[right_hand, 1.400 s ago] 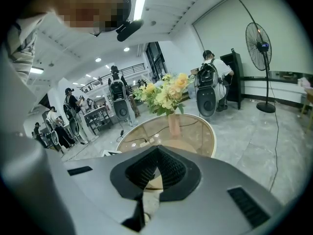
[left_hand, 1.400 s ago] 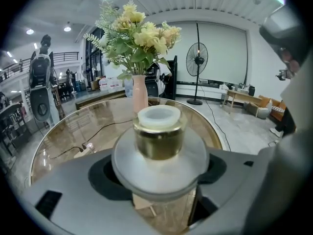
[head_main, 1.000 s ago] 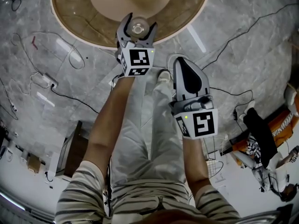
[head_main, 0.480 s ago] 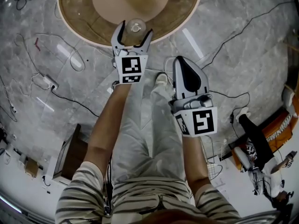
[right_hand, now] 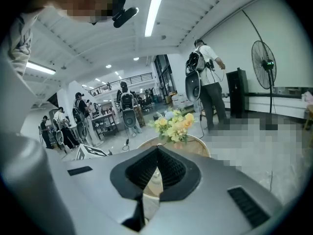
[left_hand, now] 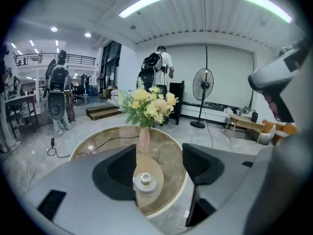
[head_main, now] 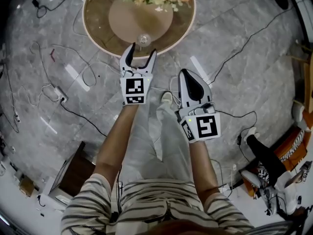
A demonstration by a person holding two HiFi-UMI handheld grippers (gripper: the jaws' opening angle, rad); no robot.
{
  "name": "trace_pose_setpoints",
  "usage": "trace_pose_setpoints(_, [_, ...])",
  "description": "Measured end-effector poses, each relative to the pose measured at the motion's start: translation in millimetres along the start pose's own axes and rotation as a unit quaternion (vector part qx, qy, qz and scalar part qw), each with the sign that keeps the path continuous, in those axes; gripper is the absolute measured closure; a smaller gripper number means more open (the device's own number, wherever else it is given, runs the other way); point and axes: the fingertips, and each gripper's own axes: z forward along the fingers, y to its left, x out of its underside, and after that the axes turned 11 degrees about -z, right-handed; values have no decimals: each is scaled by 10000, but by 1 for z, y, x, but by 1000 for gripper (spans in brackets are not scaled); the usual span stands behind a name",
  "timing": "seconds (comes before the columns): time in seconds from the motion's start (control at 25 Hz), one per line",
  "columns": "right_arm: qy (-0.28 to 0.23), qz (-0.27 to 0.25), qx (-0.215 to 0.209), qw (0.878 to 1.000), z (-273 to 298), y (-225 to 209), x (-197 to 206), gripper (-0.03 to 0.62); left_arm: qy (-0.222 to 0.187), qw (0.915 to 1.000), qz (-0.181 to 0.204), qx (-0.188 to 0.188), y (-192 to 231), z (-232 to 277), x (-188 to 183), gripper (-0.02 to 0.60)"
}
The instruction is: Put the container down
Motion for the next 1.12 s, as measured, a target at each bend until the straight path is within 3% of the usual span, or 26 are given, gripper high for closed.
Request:
trace_pose_setpoints(0.32, [-287,-212,-206,9992,-58,13,-61,586,-243,9995,58,-195,-34,-80,-70,401])
trace_pose_setpoints(0.48, [-400,-328,-371,9980,-78,18,-88,586,-445,9984,-183,-280,-48,-118,-110,471])
trace_pose_setpoints(0.72, [-497,-452,-482,9966,-122,25,-115,586,-637,9968,-361,-316,-86,-168,-141,575])
trace_pose_setpoints(1.12, [-928,-645,-562,9920,-164,46,-177,586,-1160,9913,-503,-369,-119,-246,-204,583])
